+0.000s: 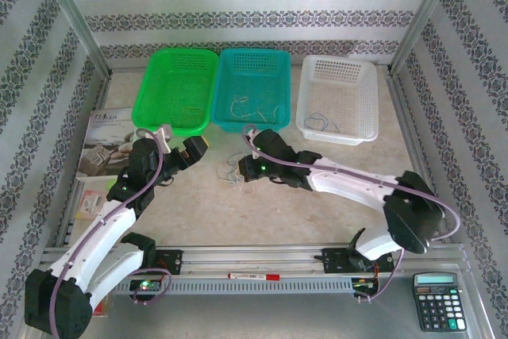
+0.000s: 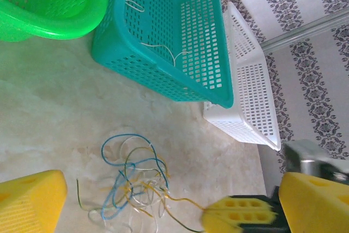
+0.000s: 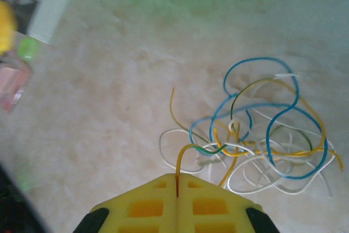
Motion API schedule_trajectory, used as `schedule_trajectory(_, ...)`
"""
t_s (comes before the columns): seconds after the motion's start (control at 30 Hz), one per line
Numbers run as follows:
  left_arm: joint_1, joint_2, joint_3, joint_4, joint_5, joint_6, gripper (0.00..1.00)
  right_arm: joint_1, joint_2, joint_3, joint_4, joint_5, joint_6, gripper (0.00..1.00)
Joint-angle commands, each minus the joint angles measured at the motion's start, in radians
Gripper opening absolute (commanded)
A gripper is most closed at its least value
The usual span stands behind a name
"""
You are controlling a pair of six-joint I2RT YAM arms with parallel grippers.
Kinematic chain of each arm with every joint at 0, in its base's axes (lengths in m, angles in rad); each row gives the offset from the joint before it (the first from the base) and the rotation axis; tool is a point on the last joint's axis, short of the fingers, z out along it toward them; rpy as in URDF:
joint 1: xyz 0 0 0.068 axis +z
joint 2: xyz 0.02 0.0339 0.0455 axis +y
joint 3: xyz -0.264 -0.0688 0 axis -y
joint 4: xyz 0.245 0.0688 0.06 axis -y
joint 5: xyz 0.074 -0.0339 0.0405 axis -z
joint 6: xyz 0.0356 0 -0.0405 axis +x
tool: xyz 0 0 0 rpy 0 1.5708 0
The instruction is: Untangle the cables
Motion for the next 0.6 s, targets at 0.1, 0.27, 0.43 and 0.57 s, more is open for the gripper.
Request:
schedule_trajectory(0.1, -0.015, 0.023, 0.023, 0.088, 0.055, -0.032, 1.00, -0.027, -0.094, -0.073, 0.123, -0.080, -0.067, 0.00)
schedule_trajectory(0.27, -0.020, 0.058, 0.022, 0.119, 0.092, -0.041, 1.00, -0.085, -0.065, -0.085, 0.140, -0.165, -0.046, 0.00)
schedule_trajectory(0.43, -0.029, 0.067, 0.019, 0.134, 0.102, -0.040, 1.00, -0.076, -0.119, -0.138, 0.230, -0.134, -0.033, 0.00)
schedule_trajectory(0.57, -0.032, 0.090, 0.020, 0.168, 0.125, -0.053, 1.00, -0.095, -0.090, -0.134, 0.253, -0.210, -0.027, 0.00)
